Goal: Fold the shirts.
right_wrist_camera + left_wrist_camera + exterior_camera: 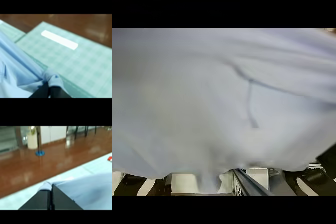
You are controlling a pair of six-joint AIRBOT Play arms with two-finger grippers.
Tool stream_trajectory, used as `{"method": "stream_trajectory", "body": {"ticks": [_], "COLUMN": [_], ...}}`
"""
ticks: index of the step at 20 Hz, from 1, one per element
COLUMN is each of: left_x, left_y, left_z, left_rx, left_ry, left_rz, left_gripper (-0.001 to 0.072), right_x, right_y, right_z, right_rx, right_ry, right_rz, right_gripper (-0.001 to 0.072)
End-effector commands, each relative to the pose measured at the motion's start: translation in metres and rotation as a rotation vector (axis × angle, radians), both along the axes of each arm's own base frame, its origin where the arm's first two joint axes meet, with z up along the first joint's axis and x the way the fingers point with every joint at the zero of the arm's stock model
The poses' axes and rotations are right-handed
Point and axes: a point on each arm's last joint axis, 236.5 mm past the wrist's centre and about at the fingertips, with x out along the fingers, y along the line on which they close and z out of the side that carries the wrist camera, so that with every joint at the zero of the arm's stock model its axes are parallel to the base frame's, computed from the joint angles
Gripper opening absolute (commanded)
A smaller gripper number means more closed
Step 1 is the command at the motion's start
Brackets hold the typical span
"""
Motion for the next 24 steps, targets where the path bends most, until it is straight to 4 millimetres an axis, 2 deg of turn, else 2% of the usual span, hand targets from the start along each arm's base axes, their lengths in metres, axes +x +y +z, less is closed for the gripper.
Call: {"method": "stream_trajectory", "body": {"ticks": [1,4,6,8,11,14,15,16,17,18,20,21,23,24], "left_x": [0.049,0.111,0.151,0.183,0.212,0.224,0.226,0.227,0.228,0.229,0.225,0.218,0.196,0.184], "left_y": [0.007,0.019,0.027,0.033,0.035,0.024,0.019,0.015,0.013,0.013,0.028,0.042,0.082,0.097], "left_z": [-0.072,-0.171,-0.221,-0.261,-0.307,-0.351,-0.363,-0.372,-0.379,-0.384,-0.388,-0.392,-0.408,-0.415], "left_rx": [0.018,-0.002,-0.042,-0.074,-0.086,-0.074,-0.079,-0.084,-0.088,-0.092,-0.084,-0.065,-0.006,-0.010], "left_ry": [0.255,0.515,0.605,0.670,0.774,0.889,0.925,0.956,0.979,0.993,1.019,1.050,1.144,1.180], "left_rz": [0.015,0.056,0.106,0.145,0.158,0.136,0.133,0.132,0.134,0.139,0.164,0.183,0.249,0.268], "left_gripper": [0.0015,0.0015,0.0015,0.0015,0.0016,0.0018,0.0055,0.0274,0.0662,0.0703,0.0704,0.0703,0.0703,0.0703], "right_x": [0.054,0.127,0.173,0.220,0.285,0.324,0.331,0.338,0.345,0.353,0.356,0.349,0.315,0.294], "right_y": [0.015,0.037,0.050,0.072,0.089,0.096,0.097,0.094,0.090,0.079,0.042,0.016,-0.044,-0.073], "right_z": [-0.072,-0.153,-0.203,-0.236,-0.279,-0.314,-0.321,-0.325,-0.324,-0.319,-0.308,-0.305,-0.306,-0.313], "right_rx": [-0.049,-0.048,-0.042,0.032,0.163,0.202,0.214,0.239,0.272,0.307,0.336,0.311,0.209,0.119], "right_ry": [0.206,0.360,0.443,0.481,0.522,0.561,0.581,0.603,0.615,0.618,0.651,0.671,0.750,0.798], "right_rz": [-0.014,-0.045,-0.072,-0.086,-0.167,-0.212,-0.223,-0.238,-0.250,-0.268,-0.291,-0.282,-0.270,-0.292], "right_gripper": [0.0016,0.0016,0.0016,0.0016,0.0016,0.0017,0.0027,0.0155,0.0364,0.0625,0.0624,0.0624,0.0619,0.0619]}}
